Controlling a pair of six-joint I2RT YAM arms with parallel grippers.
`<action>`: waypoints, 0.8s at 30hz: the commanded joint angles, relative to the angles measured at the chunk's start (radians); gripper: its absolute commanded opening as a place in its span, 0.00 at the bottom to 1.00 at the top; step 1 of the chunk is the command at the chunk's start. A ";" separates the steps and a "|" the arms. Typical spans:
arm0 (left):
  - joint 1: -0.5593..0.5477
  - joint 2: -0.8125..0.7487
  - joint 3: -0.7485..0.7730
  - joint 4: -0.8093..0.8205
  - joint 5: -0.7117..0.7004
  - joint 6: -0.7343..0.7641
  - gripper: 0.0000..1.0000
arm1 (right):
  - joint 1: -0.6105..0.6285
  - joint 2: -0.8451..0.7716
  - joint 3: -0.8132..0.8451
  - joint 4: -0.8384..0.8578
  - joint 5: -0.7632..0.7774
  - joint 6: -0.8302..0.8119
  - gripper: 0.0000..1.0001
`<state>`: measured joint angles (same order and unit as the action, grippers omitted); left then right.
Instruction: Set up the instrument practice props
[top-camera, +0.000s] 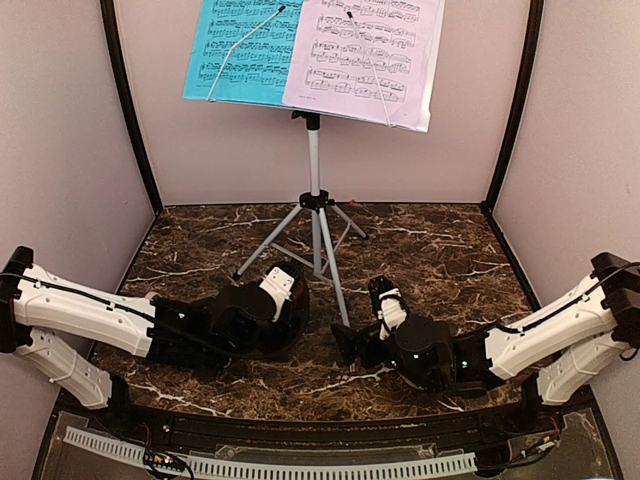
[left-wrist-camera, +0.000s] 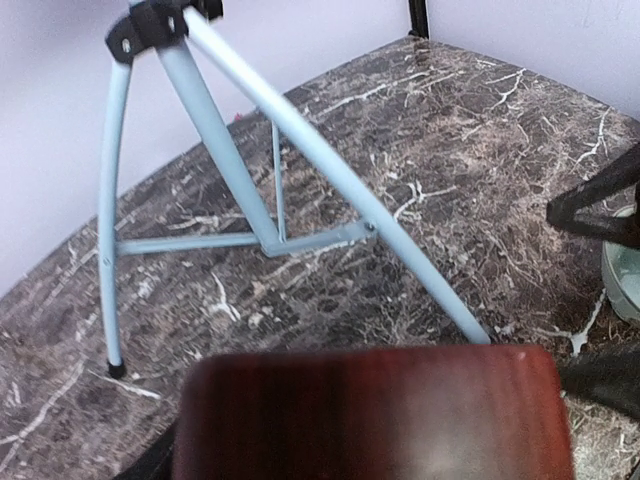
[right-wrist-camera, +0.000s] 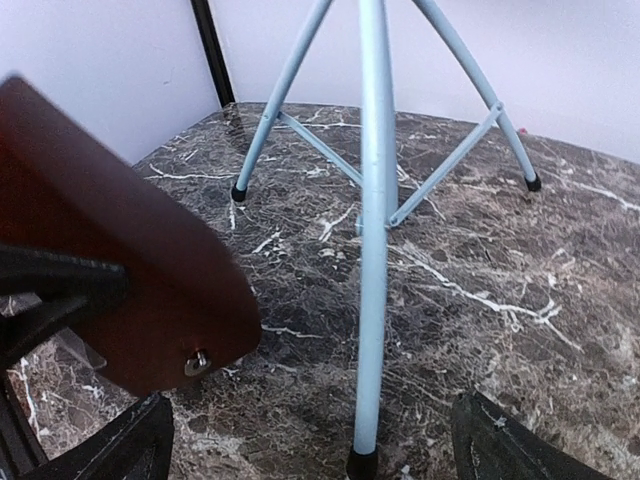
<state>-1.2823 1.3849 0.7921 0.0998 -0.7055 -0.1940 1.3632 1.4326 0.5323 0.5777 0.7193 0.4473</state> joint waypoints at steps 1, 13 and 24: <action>-0.049 -0.062 0.172 -0.103 -0.256 0.198 0.40 | 0.040 0.072 0.068 0.147 0.041 -0.147 0.97; -0.065 -0.086 0.371 -0.312 -0.283 0.190 0.38 | 0.058 0.239 0.107 0.508 0.008 -0.362 0.91; -0.073 -0.130 0.378 -0.289 -0.227 0.189 0.37 | 0.096 0.353 0.231 0.584 -0.042 -0.570 0.80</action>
<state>-1.3468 1.3293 1.1393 -0.2546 -0.9260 -0.0257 1.4429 1.7653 0.7200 1.0813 0.6987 -0.0296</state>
